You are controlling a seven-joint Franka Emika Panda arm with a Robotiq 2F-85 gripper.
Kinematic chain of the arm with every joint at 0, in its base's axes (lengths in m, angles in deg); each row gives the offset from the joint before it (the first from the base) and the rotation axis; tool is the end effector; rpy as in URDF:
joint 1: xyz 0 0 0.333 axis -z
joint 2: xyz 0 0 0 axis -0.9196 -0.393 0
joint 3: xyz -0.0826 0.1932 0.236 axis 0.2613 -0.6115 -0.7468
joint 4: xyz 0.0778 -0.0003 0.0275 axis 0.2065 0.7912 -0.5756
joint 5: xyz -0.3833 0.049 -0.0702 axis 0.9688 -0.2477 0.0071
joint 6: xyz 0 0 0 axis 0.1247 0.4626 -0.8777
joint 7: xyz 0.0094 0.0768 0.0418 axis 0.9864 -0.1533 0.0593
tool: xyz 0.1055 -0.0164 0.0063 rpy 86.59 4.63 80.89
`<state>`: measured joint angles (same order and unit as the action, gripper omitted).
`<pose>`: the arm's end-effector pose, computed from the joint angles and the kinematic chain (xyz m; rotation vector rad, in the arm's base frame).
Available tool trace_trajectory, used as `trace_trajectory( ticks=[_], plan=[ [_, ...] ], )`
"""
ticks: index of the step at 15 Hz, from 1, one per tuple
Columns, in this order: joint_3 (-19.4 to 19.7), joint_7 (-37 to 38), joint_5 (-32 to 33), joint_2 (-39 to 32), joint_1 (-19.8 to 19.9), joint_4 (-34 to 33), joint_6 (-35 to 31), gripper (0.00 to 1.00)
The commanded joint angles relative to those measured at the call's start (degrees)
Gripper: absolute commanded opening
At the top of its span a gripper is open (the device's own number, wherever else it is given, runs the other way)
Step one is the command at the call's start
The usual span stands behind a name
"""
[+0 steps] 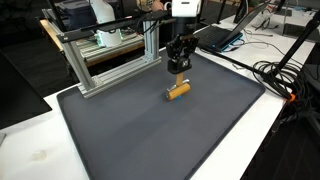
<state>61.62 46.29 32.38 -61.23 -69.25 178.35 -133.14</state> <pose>0.6279 0.0085 0.3173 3.0583 -0.2129 0.2275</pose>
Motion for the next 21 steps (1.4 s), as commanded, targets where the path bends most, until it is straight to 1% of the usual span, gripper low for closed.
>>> trace_trajectory(
  ticks=[1, 3, 7, 9, 21],
  plan=[
    [0.26, -0.56, 0.46, -3.49, -0.68, -2.28, -0.18, 0.22],
    [0.29, -0.10, -0.24, -3.62, -0.63, -3.06, 2.69, 0.22],
    [0.35, -0.20, -0.46, -3.93, -0.40, -3.97, 5.84, 0.22],
    [0.22, -0.78, -0.46, -4.17, -0.17, -3.67, 2.47, 0.22],
    [0.30, -1.80, -0.26, -5.05, -0.48, -3.57, -4.19, 0.22]
  ],
)
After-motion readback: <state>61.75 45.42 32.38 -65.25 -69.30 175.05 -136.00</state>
